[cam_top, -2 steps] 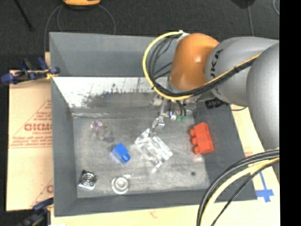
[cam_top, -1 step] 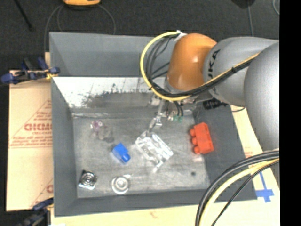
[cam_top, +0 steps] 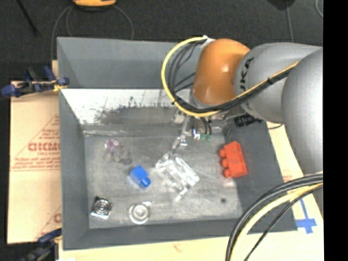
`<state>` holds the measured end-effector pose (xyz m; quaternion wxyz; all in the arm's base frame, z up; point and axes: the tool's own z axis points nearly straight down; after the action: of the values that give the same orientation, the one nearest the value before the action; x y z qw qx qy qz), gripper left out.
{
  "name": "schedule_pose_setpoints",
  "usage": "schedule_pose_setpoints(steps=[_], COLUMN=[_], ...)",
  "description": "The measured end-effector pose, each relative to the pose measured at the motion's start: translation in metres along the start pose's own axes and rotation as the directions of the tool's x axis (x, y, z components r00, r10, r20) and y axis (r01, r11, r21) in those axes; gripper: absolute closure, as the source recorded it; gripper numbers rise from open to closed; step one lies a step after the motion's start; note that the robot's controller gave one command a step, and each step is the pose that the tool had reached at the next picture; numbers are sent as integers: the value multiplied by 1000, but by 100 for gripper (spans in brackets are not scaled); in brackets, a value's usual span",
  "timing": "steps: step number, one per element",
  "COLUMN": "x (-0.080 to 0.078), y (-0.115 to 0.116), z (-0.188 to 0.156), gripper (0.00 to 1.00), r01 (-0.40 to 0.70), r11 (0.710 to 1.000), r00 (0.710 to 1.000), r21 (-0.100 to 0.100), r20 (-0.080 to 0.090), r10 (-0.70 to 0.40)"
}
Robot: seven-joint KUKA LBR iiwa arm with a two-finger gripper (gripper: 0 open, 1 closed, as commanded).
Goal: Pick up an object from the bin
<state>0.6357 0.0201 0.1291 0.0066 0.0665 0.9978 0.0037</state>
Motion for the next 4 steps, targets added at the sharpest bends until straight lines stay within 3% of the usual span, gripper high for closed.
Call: schedule_pose_setpoints(steps=[2, 3, 4], x=[1, 6, 29], y=[2, -2, 60], z=[0, 10, 49], gripper=[0, 0, 0], r01=[-8, -3, -74], r11=[1000, 1000, 997], r00=[1000, 1000, 997], r21=[-4, 9, 7], r20=[6, -6, -4], r10=[8, 4, 74])
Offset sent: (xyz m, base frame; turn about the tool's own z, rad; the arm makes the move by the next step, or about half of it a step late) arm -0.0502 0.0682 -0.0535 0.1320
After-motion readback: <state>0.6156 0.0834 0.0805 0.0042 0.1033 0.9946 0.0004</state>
